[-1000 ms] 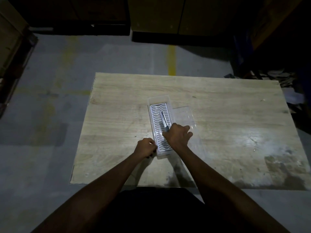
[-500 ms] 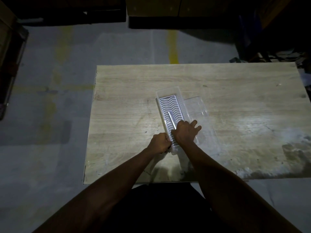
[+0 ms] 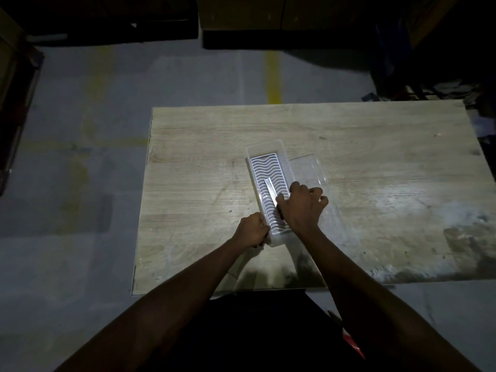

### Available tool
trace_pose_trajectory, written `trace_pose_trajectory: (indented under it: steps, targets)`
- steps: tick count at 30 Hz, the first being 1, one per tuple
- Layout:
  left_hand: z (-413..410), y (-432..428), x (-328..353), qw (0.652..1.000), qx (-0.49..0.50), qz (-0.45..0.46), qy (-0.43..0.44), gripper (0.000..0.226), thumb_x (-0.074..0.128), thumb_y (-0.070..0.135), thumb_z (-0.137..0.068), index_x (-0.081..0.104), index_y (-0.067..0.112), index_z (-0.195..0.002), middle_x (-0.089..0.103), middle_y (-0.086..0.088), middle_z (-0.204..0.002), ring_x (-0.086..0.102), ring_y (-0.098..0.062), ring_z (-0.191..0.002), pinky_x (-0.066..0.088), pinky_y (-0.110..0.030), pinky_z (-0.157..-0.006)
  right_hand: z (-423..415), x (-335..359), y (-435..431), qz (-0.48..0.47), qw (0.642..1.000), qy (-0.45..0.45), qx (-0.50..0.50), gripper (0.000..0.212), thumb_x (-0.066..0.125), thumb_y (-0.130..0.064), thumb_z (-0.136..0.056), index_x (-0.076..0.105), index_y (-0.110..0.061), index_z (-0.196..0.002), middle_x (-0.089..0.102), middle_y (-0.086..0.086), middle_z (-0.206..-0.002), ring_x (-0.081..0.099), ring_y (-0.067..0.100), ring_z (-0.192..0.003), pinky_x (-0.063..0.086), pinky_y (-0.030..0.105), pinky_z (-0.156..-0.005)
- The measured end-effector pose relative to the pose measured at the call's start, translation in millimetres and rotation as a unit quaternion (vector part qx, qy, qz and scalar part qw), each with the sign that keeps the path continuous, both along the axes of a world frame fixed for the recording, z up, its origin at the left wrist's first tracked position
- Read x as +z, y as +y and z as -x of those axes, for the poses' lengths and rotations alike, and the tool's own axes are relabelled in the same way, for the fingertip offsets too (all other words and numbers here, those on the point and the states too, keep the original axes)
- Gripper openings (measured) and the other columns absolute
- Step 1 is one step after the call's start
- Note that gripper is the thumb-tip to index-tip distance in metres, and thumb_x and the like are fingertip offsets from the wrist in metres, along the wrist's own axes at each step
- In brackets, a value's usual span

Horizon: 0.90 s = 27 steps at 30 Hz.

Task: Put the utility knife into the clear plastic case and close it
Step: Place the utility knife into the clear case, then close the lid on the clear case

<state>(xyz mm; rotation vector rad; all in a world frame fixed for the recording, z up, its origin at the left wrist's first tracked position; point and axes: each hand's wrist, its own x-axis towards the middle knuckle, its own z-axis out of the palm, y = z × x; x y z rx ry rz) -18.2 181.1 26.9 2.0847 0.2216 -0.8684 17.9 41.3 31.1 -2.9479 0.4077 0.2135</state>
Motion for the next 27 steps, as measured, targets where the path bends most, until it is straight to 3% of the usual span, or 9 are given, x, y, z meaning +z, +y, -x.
trace_pose_trajectory:
  steps: [5, 11, 18, 23, 27]
  targets:
    - [7.9, -2.7, 2.3, 0.997, 0.069, 0.015, 0.030, 0.008, 0.054, 0.018, -0.089, 0.052, 0.011, -0.090, 0.067, -0.012, -0.062, 0.063, -0.030, -0.051, 0.050, -0.030, -0.045, 10.0, 11.4, -51.3, -0.062, 0.997, -0.035, -0.037, 0.034, 0.053, -0.039, -0.086, 0.060, -0.012, -0.104, 0.061, 0.015, -0.105, 0.055, 0.037, -0.098, 0.043, 0.044, -0.079]
    - [21.1, -12.9, 8.1, 0.986, 0.165, 0.018, 0.033, 0.004, 0.052, 0.011, -0.088, 0.052, 0.013, -0.091, 0.061, -0.008, -0.058, 0.053, -0.016, -0.033, 0.040, -0.024, -0.038, 28.6, -3.3, -117.5, -0.101, 0.991, 0.055, -0.074, 0.028, 0.056, -0.027, -0.087, 0.054, -0.008, -0.108, 0.053, 0.018, -0.111, 0.055, 0.037, -0.099, 0.047, 0.042, -0.075]
    - [38.6, -24.9, 4.8, 0.963, 0.259, 0.034, 0.064, 0.016, 0.059, 0.006, -0.083, 0.055, 0.017, -0.094, 0.067, -0.024, -0.090, 0.054, -0.026, -0.049, 0.042, -0.025, -0.041, 52.6, -18.5, -160.6, -0.101, 0.976, 0.174, -0.085, 0.033, 0.054, -0.028, -0.090, 0.048, -0.007, -0.115, 0.055, 0.016, -0.113, 0.059, 0.036, -0.102, 0.042, 0.037, -0.077]
    - [45.7, -34.8, 3.3, 0.952, 0.299, 0.030, 0.065, 0.021, 0.053, 0.004, -0.085, 0.054, 0.018, -0.100, 0.069, -0.019, -0.092, 0.055, -0.026, -0.053, 0.046, -0.028, -0.049, 70.4, -30.4, -170.8, -0.084, 0.974, 0.204, -0.050, 0.029, 0.056, -0.027, -0.089, 0.047, -0.011, -0.112, 0.060, 0.012, -0.105, 0.063, 0.031, -0.094, 0.051, 0.039, -0.077]
    - [49.4, -38.6, 1.1, 0.946, 0.316, 0.032, 0.061, 0.028, 0.052, 0.002, -0.086, 0.053, 0.014, -0.111, 0.068, -0.015, -0.088, 0.055, -0.025, -0.052, 0.047, -0.029, -0.050, 75.4, -38.8, -171.0, -0.076, 0.981, 0.176, -0.030, 0.022, 0.052, -0.020, -0.090, 0.049, -0.012, -0.110, 0.063, 0.011, -0.104, 0.065, 0.030, -0.093, 0.054, 0.040, -0.078]
